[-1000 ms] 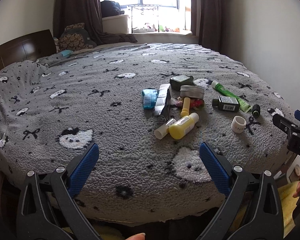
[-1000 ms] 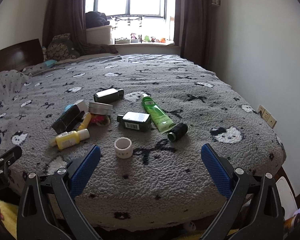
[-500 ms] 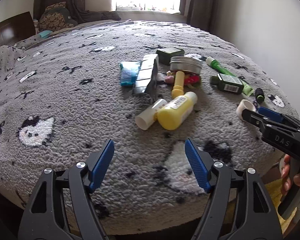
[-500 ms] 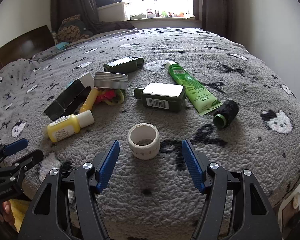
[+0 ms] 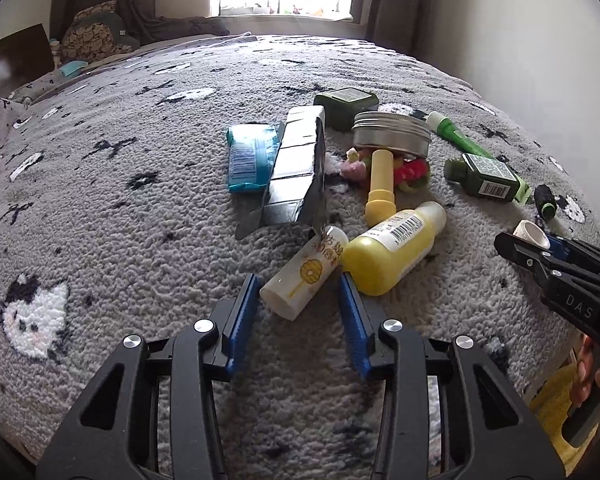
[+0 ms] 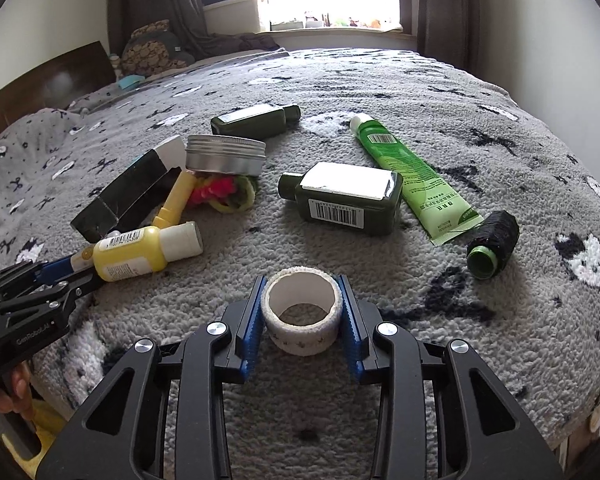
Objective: Collect trash
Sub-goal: 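Grasp the white tape roll with the right gripper while the left grasps the lip balm tube, then lower both grippers below the bed edge and open them over the bin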
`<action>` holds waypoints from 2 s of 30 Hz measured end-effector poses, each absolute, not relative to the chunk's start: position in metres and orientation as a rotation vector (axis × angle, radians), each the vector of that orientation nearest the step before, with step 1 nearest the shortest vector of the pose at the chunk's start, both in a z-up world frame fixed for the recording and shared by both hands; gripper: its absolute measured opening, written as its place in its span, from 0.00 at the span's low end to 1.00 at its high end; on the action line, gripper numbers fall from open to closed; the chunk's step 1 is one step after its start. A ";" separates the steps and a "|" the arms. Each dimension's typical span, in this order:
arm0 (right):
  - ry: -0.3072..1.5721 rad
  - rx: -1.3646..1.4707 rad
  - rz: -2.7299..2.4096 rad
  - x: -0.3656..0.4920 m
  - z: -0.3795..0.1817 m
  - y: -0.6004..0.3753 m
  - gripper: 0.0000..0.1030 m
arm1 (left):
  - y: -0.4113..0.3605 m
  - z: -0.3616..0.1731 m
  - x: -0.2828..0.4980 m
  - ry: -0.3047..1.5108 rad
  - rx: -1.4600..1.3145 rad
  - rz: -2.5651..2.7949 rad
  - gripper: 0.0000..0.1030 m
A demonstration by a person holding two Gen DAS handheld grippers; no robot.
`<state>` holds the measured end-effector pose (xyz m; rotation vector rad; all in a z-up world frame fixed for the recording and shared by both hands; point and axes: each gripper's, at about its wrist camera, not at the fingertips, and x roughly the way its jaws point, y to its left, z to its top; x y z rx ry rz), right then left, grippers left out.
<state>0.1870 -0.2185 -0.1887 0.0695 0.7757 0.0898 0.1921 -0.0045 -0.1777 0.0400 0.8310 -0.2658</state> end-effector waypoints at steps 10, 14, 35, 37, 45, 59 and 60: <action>0.769 0.036 0.097 0.185 -0.188 -0.217 0.32 | -0.005 -0.177 0.192 0.828 0.052 -0.286 0.22; 0.765 0.034 0.091 0.175 -0.186 -0.219 0.32 | -0.004 -0.175 0.180 0.824 0.050 -0.282 0.18; 0.568 0.016 0.112 0.051 -0.107 -0.224 0.32 | -0.024 -0.089 0.043 0.647 0.062 -0.270 0.18; 0.568 0.022 0.116 0.039 -0.106 -0.226 0.32 | -0.025 -0.084 0.027 0.629 0.065 -0.270 0.18; 0.604 -0.024 0.152 0.005 -0.117 -0.221 0.32 | -0.030 -0.098 -0.016 0.679 0.087 -0.295 0.18; 0.873 -0.010 0.198 0.005 -0.212 -0.210 0.32 | -0.030 -0.203 -0.027 0.976 0.077 -0.339 0.18; 0.893 -0.005 0.204 0.006 -0.219 -0.210 0.32 | -0.030 -0.211 -0.025 1.000 0.073 -0.338 0.18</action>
